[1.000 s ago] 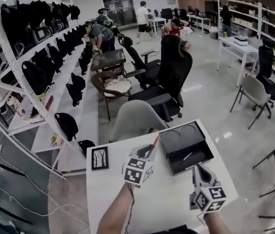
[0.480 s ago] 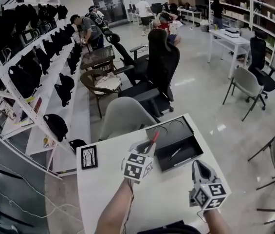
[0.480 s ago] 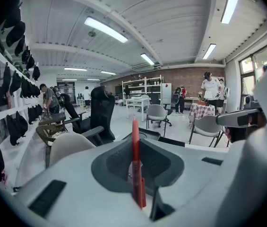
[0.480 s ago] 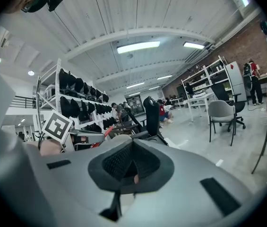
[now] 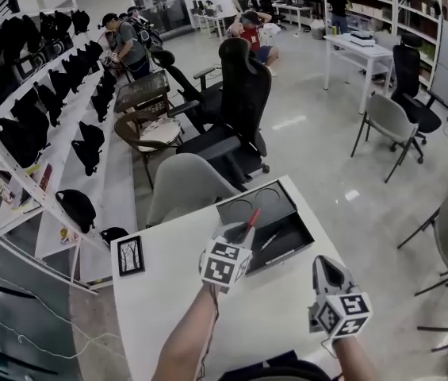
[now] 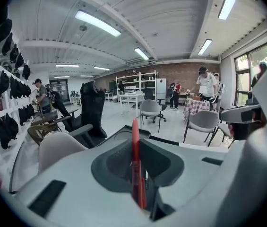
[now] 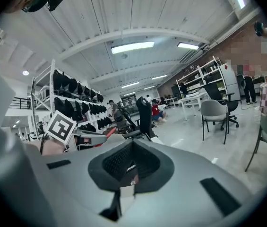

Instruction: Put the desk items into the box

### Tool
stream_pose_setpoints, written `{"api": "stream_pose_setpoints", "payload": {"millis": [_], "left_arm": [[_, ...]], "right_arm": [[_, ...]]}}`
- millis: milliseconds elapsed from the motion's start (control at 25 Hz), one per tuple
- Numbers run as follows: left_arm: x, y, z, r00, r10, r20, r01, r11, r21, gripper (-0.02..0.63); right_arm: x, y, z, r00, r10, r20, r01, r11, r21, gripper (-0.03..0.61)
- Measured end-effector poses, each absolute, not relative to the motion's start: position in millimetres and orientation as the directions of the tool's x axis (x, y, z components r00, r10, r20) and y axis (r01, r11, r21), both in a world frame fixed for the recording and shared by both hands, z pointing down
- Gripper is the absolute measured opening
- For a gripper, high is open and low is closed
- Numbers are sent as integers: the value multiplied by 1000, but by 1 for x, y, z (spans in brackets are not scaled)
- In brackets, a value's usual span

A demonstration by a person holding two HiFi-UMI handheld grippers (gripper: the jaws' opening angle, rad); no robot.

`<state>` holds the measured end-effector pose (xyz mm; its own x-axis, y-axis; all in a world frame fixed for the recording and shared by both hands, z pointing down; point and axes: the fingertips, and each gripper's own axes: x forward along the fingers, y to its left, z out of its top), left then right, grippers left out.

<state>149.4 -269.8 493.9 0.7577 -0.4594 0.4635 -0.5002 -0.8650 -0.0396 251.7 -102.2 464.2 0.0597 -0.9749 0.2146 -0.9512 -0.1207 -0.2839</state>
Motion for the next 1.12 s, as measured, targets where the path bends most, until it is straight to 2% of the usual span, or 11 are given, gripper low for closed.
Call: {"api": "stream_pose_setpoints", "payload": {"millis": [1120], "left_arm": [[242,-248,584,699,-270,662,-337,-941,-28,52]], "right_arm": [[314,-79,490,138,-949,284,-932,-221,-286,3]]}}
